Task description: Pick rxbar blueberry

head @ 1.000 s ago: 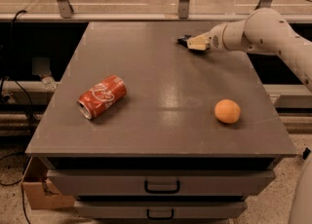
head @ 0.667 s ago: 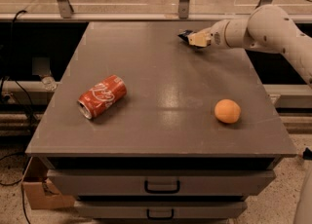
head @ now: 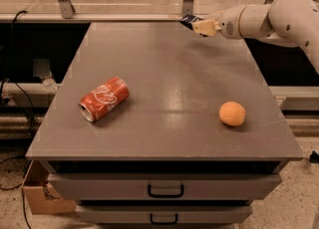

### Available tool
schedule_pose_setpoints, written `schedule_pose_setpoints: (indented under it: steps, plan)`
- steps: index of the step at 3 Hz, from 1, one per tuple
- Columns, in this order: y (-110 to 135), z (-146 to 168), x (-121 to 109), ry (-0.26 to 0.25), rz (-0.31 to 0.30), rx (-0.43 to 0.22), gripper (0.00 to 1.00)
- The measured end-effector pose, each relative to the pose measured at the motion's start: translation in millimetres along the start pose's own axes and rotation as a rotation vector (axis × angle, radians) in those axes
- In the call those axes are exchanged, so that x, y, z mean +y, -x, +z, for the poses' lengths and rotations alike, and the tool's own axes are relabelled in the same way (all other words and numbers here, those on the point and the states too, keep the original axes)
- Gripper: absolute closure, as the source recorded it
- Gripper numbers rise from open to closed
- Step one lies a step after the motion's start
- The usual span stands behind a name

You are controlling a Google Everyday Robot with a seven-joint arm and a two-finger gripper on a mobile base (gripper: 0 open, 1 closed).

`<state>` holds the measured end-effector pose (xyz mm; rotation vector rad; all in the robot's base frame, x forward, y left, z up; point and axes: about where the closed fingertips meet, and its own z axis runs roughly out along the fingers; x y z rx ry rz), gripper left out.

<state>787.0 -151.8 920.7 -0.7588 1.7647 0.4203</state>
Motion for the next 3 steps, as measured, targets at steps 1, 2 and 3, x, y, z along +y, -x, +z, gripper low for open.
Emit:
schedule_pose_setpoints:
  steps: [1,2,3]
  plan:
    - [15.2,-5.0,5.9,0.058,-0.044,-0.037,1.0]
    - [23.3,-6.8,11.2,0.099,-0.076,-0.051,1.0]
    - [27.6,-8.8,15.4,0.126,-0.094,-0.057,1.0]
